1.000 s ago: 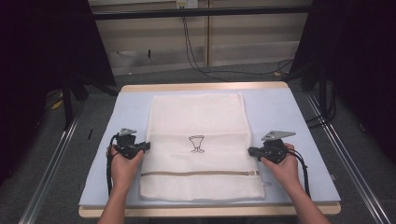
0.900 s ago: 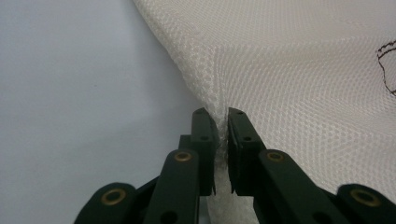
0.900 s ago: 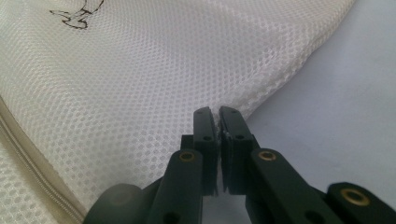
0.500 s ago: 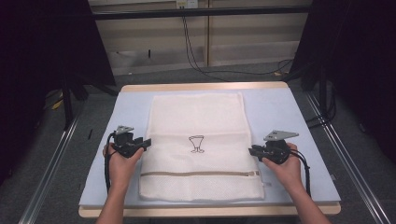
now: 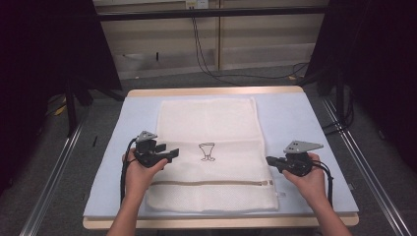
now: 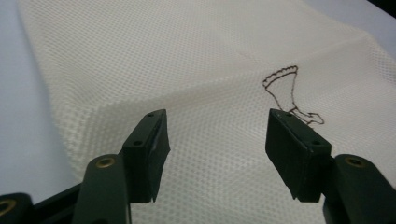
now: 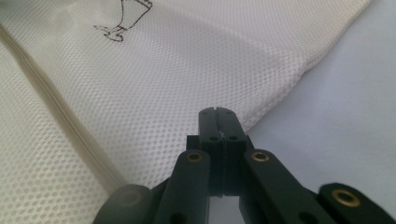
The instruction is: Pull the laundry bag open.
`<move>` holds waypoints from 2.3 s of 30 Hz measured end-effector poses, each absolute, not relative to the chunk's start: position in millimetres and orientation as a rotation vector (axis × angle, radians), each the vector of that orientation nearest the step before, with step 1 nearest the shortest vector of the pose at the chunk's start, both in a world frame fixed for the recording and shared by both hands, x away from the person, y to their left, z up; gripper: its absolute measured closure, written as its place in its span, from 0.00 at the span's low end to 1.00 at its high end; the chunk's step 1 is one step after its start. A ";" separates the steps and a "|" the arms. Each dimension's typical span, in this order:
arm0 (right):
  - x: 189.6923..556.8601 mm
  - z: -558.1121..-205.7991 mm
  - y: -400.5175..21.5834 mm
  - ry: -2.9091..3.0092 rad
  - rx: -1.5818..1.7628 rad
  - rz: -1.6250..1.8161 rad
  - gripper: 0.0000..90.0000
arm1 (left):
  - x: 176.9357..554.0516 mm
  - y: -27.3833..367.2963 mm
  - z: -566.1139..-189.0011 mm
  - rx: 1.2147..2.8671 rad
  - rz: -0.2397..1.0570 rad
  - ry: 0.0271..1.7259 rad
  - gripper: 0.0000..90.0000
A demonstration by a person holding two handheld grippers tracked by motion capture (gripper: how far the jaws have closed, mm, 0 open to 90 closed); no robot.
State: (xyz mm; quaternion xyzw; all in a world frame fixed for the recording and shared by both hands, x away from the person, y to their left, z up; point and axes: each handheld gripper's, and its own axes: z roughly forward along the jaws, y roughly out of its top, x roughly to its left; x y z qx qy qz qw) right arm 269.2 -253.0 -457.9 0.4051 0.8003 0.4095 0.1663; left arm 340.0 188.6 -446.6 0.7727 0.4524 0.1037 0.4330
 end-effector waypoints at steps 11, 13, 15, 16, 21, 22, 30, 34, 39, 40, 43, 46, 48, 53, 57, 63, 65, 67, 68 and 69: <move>244.5 -461.8 -257.8 2.308 1.146 1.176 1.00 | 335.9 163.1 -442.7 1.967 0.133 1.050 0.32; 243.0 -461.5 -257.6 2.303 1.144 1.188 1.00 | 334.5 153.8 -441.1 1.967 0.098 1.025 0.30; 241.8 -461.6 -257.5 2.304 1.144 1.189 1.00 | 333.5 148.6 -439.9 1.973 0.088 1.004 0.30; 241.8 -461.6 -257.5 2.304 1.144 1.189 1.00 | 333.5 148.6 -439.9 1.973 0.088 1.004 0.30; 238.6 -465.2 -254.7 2.328 1.134 1.157 1.00 | 330.0 133.8 -437.7 1.985 0.063 0.968 0.29; 238.4 -465.9 -254.6 2.338 1.127 1.156 1.00 | 329.5 131.1 -438.1 1.996 0.053 0.957 0.29; 232.1 -475.0 -243.8 2.397 1.171 1.090 1.00 | 316.8 98.4 -443.2 2.053 -0.084 0.890 0.35; 232.1 -476.3 -241.5 2.401 1.196 1.142 1.00 | 307.6 80.5 -446.3 2.071 -0.186 0.848 0.42; 233.0 -476.4 -234.3 2.423 1.189 1.162 1.00 | 299.2 61.3 -450.5 2.087 -0.296 0.806 0.47; 233.1 -475.6 -232.7 2.419 1.179 1.159 1.00 | 297.5 55.9 -452.1 2.083 -0.323 0.795 0.47; 234.3 -475.5 -232.5 2.421 1.176 1.132 1.00 | 296.6 38.3 -461.2 2.109 -0.416 0.782 0.52; 234.3 -475.0 -236.1 2.411 1.179 1.127 1.00 | 299.4 33.0 -466.0 2.098 -0.482 0.798 0.56; 234.6 -474.0 -241.6 2.395 1.187 1.109 1.00 | 303.2 24.1 -469.4 2.056 -0.542 0.842 0.62; 234.2 -474.3 -243.6 2.399 1.180 1.102 1.00 | 302.8 2.1 -476.9 2.082 -0.589 0.919 0.65; 232.7 -473.1 -244.7 2.402 1.162 1.093 1.00 | 303.5 -7.0 -478.7 2.087 -0.589 0.987 0.70; 232.6 -476.1 -245.2 2.414 1.162 1.085 1.00 | 301.9 -24.9 -474.3 2.087 -0.573 1.064 0.69; 232.3 -476.4 -245.3 2.411 1.176 1.082 1.00 | 301.9 -31.0 -476.3 2.071 -0.566 1.097 0.69; 232.5 -476.6 -245.8 2.410 1.173 1.090 1.00 | 302.0 -36.3 -479.0 2.055 -0.592 1.108 0.71; 232.5 -476.6 -245.8 2.410 1.173 1.090 1.00 | 302.0 -36.3 -479.0 2.055 -0.592 1.108 0.74; 232.5 -477.2 -246.2 2.407 1.175 1.097 1.00 | 300.4 -42.3 -480.5 2.045 -0.584 1.130 0.76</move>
